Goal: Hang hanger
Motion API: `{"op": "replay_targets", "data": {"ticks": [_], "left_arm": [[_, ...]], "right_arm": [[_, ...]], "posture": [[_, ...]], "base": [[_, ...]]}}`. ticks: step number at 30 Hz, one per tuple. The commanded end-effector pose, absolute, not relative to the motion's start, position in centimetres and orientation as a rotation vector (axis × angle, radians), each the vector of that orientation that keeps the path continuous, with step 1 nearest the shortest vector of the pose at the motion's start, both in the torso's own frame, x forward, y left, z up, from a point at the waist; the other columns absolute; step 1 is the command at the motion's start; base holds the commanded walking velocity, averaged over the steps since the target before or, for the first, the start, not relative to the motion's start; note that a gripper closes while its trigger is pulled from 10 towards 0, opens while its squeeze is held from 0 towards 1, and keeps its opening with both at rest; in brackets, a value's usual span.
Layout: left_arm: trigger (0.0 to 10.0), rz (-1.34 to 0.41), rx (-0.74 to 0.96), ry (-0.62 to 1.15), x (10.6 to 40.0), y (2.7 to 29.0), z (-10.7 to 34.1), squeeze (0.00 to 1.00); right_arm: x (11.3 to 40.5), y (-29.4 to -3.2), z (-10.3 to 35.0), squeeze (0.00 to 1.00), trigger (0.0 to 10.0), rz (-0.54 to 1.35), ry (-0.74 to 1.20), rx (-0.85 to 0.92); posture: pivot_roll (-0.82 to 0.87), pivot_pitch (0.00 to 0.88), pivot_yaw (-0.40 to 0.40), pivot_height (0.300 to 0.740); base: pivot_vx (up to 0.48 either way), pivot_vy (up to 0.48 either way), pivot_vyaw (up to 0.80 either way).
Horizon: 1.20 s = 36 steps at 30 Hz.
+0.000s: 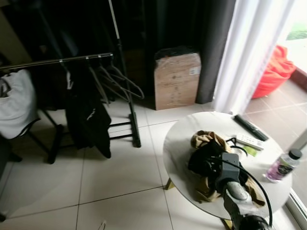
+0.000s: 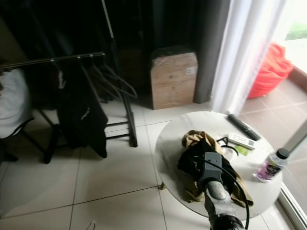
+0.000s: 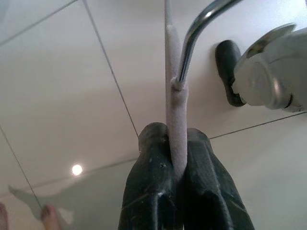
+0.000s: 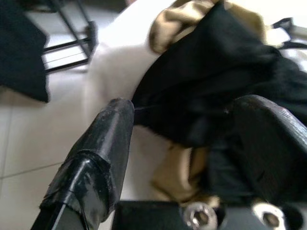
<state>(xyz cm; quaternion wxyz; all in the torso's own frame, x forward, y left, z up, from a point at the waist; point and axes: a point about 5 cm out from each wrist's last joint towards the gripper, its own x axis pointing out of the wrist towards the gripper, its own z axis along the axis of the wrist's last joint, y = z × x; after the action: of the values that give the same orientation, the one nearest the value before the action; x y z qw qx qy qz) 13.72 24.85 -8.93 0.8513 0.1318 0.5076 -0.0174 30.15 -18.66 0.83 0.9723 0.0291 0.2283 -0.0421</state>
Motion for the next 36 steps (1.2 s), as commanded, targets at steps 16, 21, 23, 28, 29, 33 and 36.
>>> {"op": "replay_targets", "data": {"ticks": [16, 21, 23, 28, 29, 33, 36], "left_arm": [[10.0, 0.015, 0.249, 1.092, 13.0, 25.6, -9.0, 0.00], [10.0, 0.012, 0.252, 1.092, 13.0, 25.5, -9.0, 0.00], [10.0, 0.012, 0.250, 1.092, 13.0, 25.5, -9.1, 0.00], [10.0, -0.001, 0.256, 1.090, 13.0, 25.4, -9.1, 0.00], [10.0, -0.001, 0.257, 1.088, 13.0, 25.3, -9.1, 0.00], [10.0, -0.010, 0.269, 1.074, 13.2, 25.3, -9.0, 0.00], [10.0, -0.023, 0.281, 1.042, 13.5, 25.2, -8.8, 0.00]], "right_arm": [[28.1, -18.5, -1.2, 0.00, 10.0, -0.102, 0.542, 0.124], [26.9, -18.6, -2.4, 0.00, 10.0, -0.100, 0.600, 0.128], [26.3, -18.7, -3.0, 0.00, 10.0, -0.096, 0.647, 0.113], [24.3, -19.7, -4.7, 0.00, 10.0, -0.135, 0.767, 0.074], [23.9, -19.9, -4.9, 0.00, 10.0, -0.154, 0.785, 0.083], [22.5, -20.8, -5.9, 0.00, 10.0, -0.229, 0.863, 0.120], [20.9, -20.9, -6.9, 0.00, 10.0, -0.248, 0.945, 0.134]], "posture": [[-0.04, 0.111, 0.060, 0.740], [-0.04, 0.116, 0.054, 0.740], [-0.04, 0.118, 0.052, 0.740], [-0.05, 0.115, 0.049, 0.740], [-0.05, 0.114, 0.049, 0.740], [-0.05, 0.112, 0.049, 0.740], [-0.04, 0.111, 0.050, 0.740]], "base": [[0.000, 0.020, 0.48], [0.000, 0.415, 0.00], [0.000, 0.480, 0.00], [0.000, 0.480, 0.00], [0.000, 0.480, 0.00], [0.000, 0.480, 0.00], [0.000, 0.480, 0.00]]}}
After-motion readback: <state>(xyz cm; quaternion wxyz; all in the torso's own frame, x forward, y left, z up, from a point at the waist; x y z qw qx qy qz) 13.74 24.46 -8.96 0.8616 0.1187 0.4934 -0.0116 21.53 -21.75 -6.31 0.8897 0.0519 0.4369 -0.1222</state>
